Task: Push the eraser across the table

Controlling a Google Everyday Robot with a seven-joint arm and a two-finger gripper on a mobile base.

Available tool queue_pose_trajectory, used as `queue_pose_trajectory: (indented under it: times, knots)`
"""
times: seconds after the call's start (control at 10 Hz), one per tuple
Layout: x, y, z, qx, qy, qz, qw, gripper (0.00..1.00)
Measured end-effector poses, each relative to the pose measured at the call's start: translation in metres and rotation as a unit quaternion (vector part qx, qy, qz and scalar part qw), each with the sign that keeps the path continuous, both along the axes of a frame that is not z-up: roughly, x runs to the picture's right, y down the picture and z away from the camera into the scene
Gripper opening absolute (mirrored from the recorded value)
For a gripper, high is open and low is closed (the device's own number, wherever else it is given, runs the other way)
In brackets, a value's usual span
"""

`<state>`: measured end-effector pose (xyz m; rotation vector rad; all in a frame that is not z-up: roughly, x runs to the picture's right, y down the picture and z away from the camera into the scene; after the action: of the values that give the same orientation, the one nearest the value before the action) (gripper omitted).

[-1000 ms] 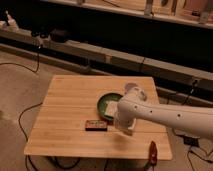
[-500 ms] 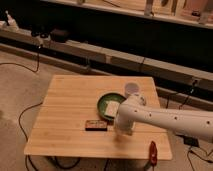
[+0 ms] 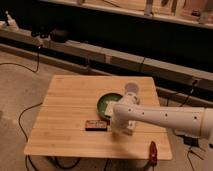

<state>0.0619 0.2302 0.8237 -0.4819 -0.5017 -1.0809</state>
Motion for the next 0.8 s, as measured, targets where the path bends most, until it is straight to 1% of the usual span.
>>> queue_pose_trajectory:
  times: [0.3, 0.4, 0.8]
  knots:
    - [-0.012, -0.011, 0.013, 0.011, -0.009, -0.018, 0.9997, 0.05]
    - [-0.014, -0.011, 0.015, 0.011, -0.01, -0.02, 0.9997, 0.05]
    - [-0.034, -0.021, 0.027, 0.02, -0.03, -0.022, 0.9991, 0.05]
